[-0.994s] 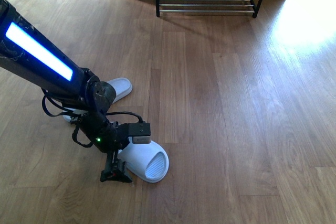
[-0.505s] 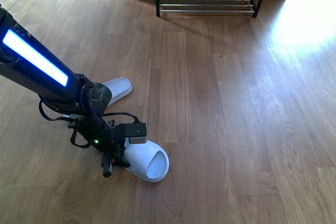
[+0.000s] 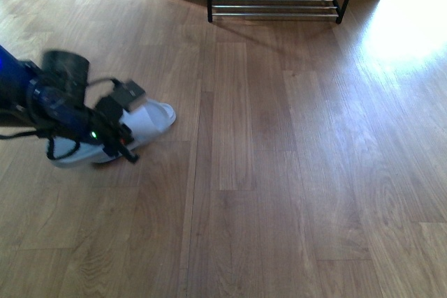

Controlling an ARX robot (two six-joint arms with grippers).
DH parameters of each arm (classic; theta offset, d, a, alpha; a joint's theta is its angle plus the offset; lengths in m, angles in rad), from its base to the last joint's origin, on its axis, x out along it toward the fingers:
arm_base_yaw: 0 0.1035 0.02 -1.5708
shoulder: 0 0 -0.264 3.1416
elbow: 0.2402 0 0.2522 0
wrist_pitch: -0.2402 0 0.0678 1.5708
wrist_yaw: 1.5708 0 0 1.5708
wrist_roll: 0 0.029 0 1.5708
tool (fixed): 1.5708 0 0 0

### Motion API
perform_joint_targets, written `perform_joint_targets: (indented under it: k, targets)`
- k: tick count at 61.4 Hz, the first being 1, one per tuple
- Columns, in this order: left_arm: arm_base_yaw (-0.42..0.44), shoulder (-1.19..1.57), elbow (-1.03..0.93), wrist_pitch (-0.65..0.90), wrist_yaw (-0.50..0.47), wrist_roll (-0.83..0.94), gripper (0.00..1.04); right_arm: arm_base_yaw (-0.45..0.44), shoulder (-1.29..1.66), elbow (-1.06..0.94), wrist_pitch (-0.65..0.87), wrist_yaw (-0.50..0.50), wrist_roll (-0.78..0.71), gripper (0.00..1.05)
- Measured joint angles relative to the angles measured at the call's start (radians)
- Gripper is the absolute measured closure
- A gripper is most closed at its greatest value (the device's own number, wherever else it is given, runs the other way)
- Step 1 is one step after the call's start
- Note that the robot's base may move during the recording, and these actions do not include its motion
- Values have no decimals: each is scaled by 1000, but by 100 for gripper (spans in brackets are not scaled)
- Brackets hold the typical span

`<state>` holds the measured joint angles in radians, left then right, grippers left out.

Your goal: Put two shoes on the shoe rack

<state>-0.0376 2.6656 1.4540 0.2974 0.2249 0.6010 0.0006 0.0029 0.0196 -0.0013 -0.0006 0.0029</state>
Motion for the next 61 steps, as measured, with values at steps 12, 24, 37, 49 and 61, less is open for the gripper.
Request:
perform_joint_targets:
  k: [12,24,37,49,61]
  targets:
    - [20,-341,-281,215,-204,-271,103,0,0,0,0,0,0,9]
    - [13,-652,-575,349,-434,-398,103,0,0,0,0,0,0,9]
    - [-17,-946,-838,449,-698,-469,103,0,0,0,0,0,0,9]
    - [-93,-1261,-1023,348,-821,-496,103,0,0,0,0,0,0,9]
    - [-126,-1463,-1062,292,-882,-501,103,0,0,0,0,0,0,9]
